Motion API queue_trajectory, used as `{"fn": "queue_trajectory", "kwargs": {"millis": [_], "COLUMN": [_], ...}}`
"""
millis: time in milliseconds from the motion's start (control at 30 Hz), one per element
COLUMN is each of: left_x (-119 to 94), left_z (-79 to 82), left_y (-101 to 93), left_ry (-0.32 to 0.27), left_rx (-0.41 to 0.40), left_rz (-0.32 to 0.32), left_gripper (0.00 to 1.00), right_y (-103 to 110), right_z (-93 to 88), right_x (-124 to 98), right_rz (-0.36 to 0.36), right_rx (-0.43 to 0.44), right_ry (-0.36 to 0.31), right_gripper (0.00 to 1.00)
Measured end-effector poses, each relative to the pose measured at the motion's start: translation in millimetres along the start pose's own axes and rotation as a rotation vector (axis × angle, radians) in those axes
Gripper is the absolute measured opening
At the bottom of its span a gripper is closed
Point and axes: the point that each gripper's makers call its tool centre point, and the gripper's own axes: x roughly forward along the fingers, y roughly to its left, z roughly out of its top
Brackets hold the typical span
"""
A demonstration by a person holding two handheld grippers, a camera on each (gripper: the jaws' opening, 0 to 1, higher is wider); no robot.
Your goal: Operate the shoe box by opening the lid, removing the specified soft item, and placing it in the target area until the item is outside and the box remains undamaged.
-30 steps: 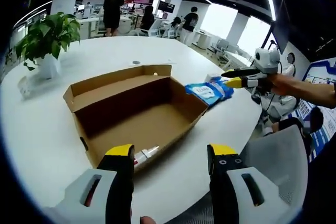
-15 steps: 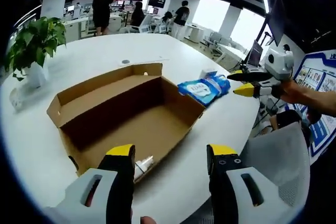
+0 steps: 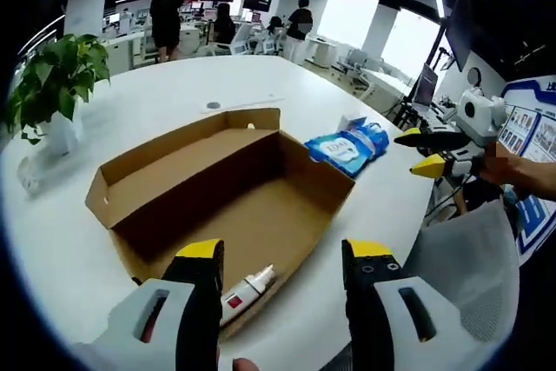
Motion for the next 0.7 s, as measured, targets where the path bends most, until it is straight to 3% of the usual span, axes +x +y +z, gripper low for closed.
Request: {"fn": "queue_trajectory", "kwargs": {"millis": [133, 400, 700], "left_x": [-4, -4, 14], "left_z": [0.9, -4.6, -23.6], "left_y": [15.8, 42.2, 51.0], "left_ry": [0.014, 0.099, 0.215], "left_rx": [0.024, 0.139, 0.239], "left_rz": [0.02, 0.048, 0.006], "left_gripper": [0.56, 0.56, 0.57], "right_y": [7, 19, 27], "right_z": [0.8, 0.8, 5.3], "right_x": [0, 1, 1], "right_rz": [0.005, 0.014, 0.013], "right_rx": [0.013, 0.019, 0.032], "right_ry": [-0.01, -0.015, -0.03], "right_gripper": [0.42, 0.42, 0.42]}}
